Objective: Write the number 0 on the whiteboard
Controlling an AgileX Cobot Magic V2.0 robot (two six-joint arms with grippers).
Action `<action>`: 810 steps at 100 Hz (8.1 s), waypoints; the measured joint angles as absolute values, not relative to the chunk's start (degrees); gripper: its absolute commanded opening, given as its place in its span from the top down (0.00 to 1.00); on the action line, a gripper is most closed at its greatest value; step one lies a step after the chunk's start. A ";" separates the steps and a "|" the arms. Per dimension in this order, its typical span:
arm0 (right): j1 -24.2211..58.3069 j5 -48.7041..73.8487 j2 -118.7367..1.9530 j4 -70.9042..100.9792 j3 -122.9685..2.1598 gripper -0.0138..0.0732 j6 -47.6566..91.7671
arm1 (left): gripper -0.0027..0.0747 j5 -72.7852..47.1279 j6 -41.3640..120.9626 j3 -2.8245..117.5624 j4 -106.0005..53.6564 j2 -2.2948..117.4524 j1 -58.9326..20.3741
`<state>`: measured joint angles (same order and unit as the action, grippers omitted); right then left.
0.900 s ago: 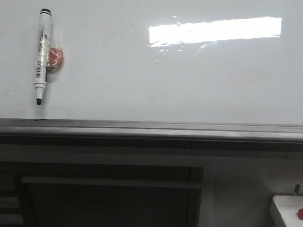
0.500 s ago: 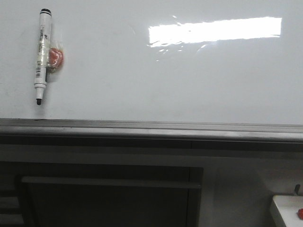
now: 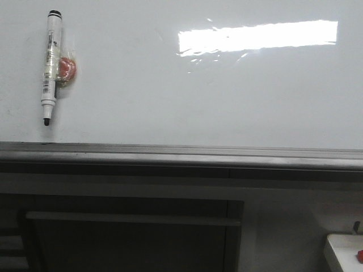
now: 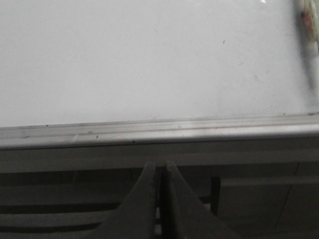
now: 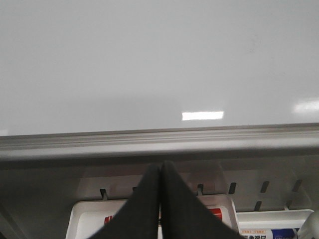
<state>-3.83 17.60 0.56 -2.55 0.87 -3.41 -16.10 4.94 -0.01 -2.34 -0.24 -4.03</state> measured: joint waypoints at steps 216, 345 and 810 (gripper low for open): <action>-3.61 32.43 -12.62 9.46 -19.72 0.90 -3.83 | 0.43 14.12 4.72 15.22 -11.46 43.22 -25.05; -3.51 33.22 -12.62 11.20 -19.85 0.90 -3.13 | 0.99 41.35 0.00 18.17 -19.65 78.06 -40.01; 38.39 28.95 -88.33 35.09 -72.40 0.92 48.02 | 0.99 12.63 0.36 15.24 14.36 19.19 -24.27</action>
